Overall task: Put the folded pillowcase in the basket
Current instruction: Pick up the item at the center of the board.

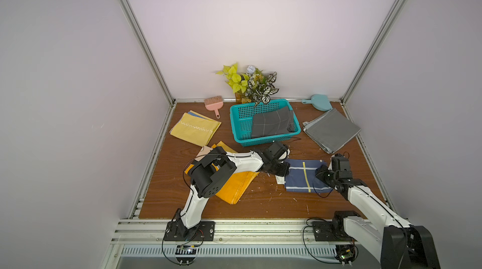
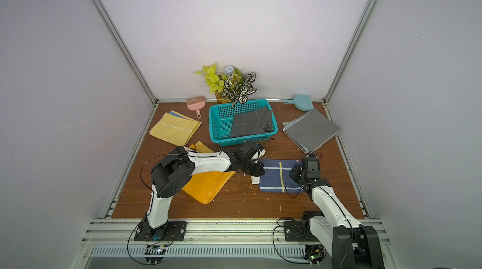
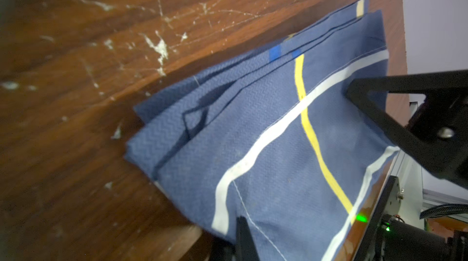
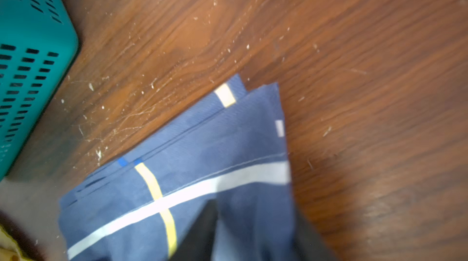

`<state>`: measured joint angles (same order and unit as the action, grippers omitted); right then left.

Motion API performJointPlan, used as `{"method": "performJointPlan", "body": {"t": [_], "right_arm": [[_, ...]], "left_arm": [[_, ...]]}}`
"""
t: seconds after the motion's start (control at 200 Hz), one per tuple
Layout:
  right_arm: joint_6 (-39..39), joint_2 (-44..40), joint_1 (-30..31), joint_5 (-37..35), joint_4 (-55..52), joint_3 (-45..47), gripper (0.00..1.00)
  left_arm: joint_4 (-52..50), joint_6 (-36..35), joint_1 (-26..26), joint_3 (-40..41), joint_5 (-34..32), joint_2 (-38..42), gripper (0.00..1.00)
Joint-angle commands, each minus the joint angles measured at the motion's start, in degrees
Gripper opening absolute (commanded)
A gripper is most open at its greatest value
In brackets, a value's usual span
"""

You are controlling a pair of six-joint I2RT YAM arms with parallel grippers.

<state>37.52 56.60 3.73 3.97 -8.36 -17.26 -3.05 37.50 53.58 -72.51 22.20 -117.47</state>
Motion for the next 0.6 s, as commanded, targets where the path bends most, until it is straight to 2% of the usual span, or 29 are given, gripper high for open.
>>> {"method": "performJointPlan", "body": {"t": [0.0,0.235,0.44,0.596], "right_arm": [[-0.06,0.07,0.68,5.96,-2.57,1.35,0.0],[-1.71,-3.21,1.97,5.31,-8.94,-7.12,0.0],[-0.9,-6.26,5.93,5.81,-15.35,-18.44,0.0],[-0.65,-5.11,10.56,4.27,-18.77,-29.76,0.0]], "left_arm": [[-6.27,-1.28,0.03,2.64,-4.52,0.53,0.0],[-6.94,-1.37,-0.41,3.35,-6.76,8.96,0.0],[-11.42,-2.22,-0.23,-2.02,-6.41,14.5,0.0],[-16.04,-3.46,-0.06,-7.18,-7.4,17.48,0.0]]}}
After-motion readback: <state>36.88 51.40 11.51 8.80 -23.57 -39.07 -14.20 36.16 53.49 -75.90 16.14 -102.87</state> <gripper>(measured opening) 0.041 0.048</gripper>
